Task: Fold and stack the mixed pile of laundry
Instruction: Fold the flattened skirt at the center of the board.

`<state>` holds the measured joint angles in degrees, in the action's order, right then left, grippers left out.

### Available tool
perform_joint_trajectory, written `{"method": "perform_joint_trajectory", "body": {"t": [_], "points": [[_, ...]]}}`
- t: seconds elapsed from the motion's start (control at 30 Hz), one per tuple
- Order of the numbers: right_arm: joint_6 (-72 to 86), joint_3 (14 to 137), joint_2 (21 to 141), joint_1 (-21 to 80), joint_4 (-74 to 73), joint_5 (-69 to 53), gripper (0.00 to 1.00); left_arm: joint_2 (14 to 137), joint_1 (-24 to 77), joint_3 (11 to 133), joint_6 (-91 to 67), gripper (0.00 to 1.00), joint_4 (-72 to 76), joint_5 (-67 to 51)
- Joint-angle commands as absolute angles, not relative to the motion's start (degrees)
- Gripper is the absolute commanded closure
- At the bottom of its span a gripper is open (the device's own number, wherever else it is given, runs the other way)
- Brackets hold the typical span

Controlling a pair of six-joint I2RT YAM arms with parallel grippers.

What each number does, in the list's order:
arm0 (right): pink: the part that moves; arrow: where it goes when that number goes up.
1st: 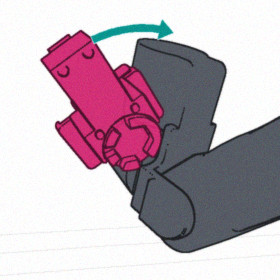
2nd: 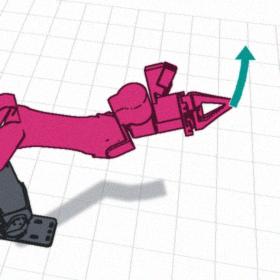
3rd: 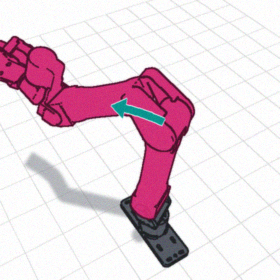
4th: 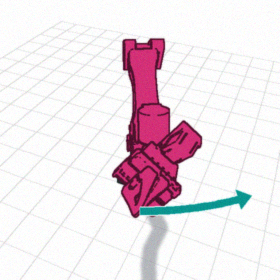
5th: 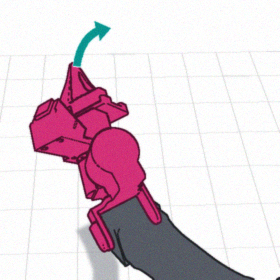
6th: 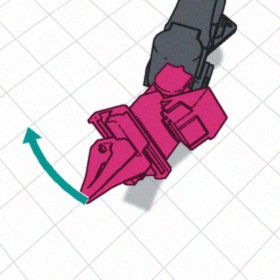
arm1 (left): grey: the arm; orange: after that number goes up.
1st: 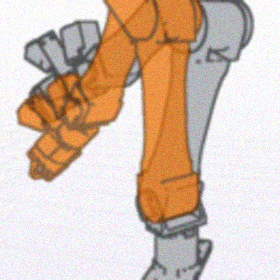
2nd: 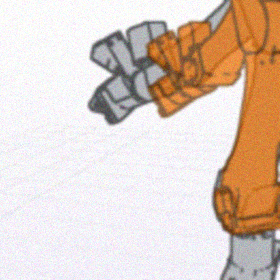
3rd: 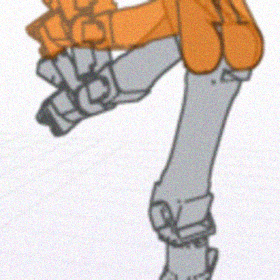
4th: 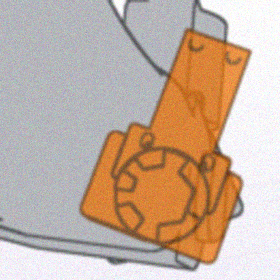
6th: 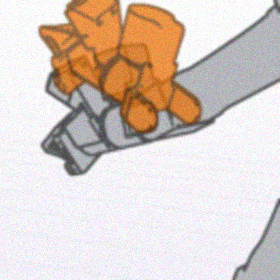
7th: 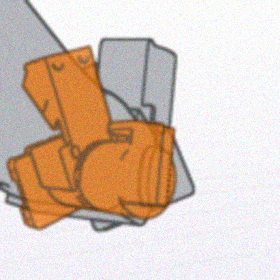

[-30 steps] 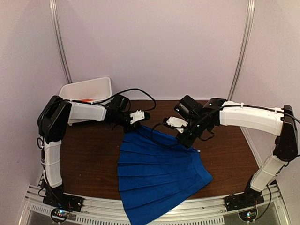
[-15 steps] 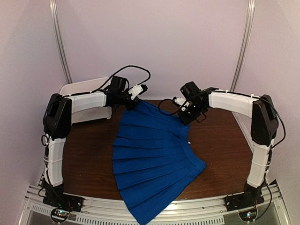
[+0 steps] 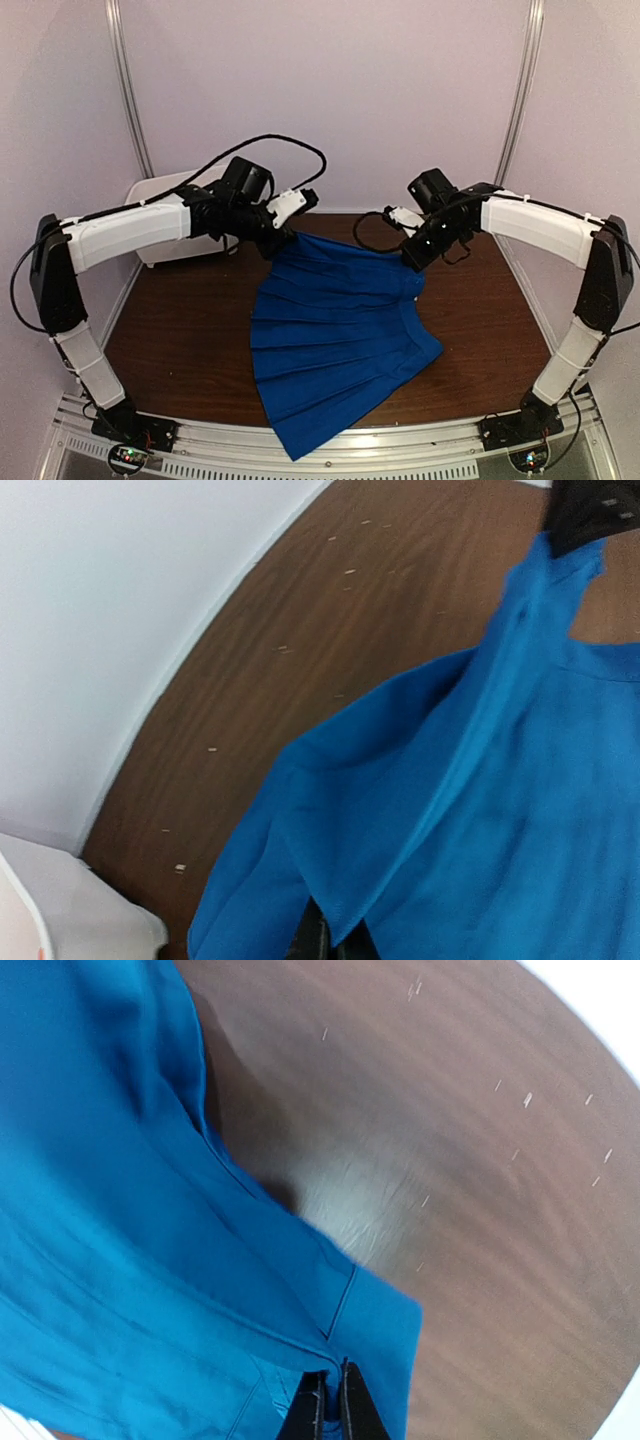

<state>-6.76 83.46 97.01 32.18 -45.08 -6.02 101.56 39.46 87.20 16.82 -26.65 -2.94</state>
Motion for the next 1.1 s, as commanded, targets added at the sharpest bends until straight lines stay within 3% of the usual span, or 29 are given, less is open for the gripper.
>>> {"method": "perform_joint_trajectory", "body": {"t": [0.0, 0.17, 0.3, 0.5, 0.7, 0.9, 1.07], "points": [[-2.7, 77.18, 95.33, 34.27, -51.15, -9.28, 1.0, 93.67, 45.91, 73.98, 3.62, 1.0, -30.86, -5.84], [1.89, 69.75, 96.82, 37.88, -48.61, -16.08, 1.0, 93.33, 50.17, 60.77, -8.81, 1.0, -29.49, -7.62], [3.23, 65.58, 100.57, 39.45, -46.57, -19.08, 1.0, 98.72, 50.19, 57.63, -13.26, 1.0, -26.66, -8.13], [4.59, 65.01, 108.18, 38.93, -41.47, -21.49, 1.0, 109.83, 46.32, 64.6, -14.99, 1.0, -26.05, -4.0], [4.14, 78.31, 114.91, 36.73, -43.24, -22.78, 1.0, 117.03, 35.2, 77.98, -11.29, 1.0, -26.12, -4.47], [-0.99, 90.52, 113.28, 35.1, -47.99, -15.19, 1.0, 116.17, 33.13, 90.55, 1.29, 1.0, -34.4, -1.54], [-3.62, 89.68, 105.46, 35.41, -48.37, -6.97, 1.0, 105.49, 33.74, 87.42, 2.29, 1.0, -36.6, -1.5]]}}
